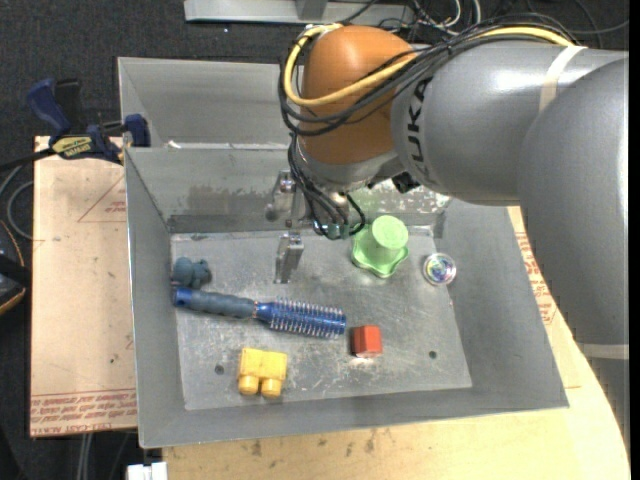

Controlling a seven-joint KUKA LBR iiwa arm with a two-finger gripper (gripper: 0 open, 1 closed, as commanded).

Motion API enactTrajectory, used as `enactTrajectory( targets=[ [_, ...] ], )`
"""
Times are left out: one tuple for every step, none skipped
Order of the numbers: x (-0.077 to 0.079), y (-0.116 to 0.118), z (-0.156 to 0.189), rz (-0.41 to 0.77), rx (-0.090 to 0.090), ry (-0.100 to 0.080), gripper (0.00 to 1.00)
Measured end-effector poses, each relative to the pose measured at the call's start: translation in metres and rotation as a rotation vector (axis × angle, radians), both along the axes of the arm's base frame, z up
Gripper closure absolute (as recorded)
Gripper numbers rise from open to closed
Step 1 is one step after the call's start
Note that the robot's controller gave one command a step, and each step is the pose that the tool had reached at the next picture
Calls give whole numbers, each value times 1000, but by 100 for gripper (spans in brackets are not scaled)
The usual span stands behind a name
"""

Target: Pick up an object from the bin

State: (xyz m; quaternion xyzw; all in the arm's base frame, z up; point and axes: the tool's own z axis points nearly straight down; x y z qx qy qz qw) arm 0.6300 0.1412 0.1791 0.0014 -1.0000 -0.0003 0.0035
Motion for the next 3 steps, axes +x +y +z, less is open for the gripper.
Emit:
enactTrajectory(
  targets=[
    [-72,22,-87,186,2,-15,0],
    [-75,21,-90,187,1,-7,100],
    [-98,25,64,228,2,-16,100]
  ],
)
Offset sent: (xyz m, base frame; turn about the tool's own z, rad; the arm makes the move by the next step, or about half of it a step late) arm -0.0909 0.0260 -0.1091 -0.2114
